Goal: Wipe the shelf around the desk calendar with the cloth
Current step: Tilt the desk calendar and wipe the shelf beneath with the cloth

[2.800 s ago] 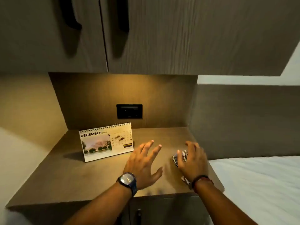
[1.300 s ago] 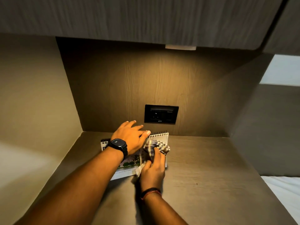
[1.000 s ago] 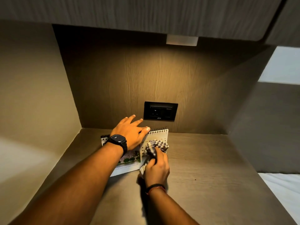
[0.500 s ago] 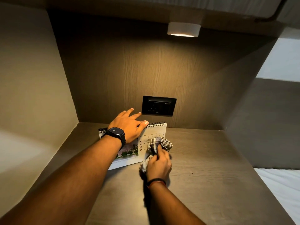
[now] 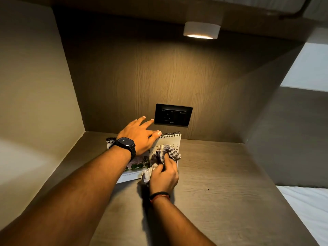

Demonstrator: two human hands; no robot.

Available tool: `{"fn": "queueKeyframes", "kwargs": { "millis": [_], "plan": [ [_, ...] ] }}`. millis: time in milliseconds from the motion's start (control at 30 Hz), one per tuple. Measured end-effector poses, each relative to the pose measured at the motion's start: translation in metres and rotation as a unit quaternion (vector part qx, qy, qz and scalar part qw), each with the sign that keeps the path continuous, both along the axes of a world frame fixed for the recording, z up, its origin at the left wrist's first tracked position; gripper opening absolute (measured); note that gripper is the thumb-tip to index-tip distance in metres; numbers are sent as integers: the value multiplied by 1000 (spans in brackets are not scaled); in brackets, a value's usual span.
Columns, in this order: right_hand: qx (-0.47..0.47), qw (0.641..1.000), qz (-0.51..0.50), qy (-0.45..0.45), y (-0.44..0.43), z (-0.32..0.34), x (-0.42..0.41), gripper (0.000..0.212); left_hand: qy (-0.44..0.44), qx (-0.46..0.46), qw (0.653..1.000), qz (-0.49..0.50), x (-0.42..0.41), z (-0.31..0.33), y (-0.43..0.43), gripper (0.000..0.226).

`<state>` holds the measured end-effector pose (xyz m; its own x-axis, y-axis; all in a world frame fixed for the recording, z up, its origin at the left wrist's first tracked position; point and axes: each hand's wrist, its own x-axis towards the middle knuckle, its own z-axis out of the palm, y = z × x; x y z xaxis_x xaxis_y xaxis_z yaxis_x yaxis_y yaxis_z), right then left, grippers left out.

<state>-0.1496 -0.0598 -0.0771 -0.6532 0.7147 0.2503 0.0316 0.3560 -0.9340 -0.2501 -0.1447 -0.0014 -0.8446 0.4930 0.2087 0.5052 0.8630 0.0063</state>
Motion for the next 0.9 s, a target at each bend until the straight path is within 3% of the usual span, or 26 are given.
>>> {"fn": "queueKeyframes", "kwargs": {
  "millis": [167, 367, 500, 667, 833, 900],
  "plan": [
    [161, 970, 184, -15, -4, -15, 21, 45, 17, -4, 1000, -13, 2, 2, 0, 55],
    [13, 1000, 15, -9, 0, -7, 8, 41, 33, -31, 999, -7, 1, 0, -1, 60],
    [76, 992, 100, -22, -4, -16, 18, 41, 45, -31, 998, -13, -1, -2, -2, 64],
    [13, 1000, 1, 0, 3, -8, 5, 40, 74, -42, 996, -10, 1, -1, -3, 73],
    [82, 989, 123, -12, -2, -18, 18, 39, 80, -51, 995, -19, 0, 0, -3, 70],
    [70, 993, 96, -21, 4, -20, 15, 38, 80, -53, 995, -21, 1, 0, -3, 70]
  ]
}}
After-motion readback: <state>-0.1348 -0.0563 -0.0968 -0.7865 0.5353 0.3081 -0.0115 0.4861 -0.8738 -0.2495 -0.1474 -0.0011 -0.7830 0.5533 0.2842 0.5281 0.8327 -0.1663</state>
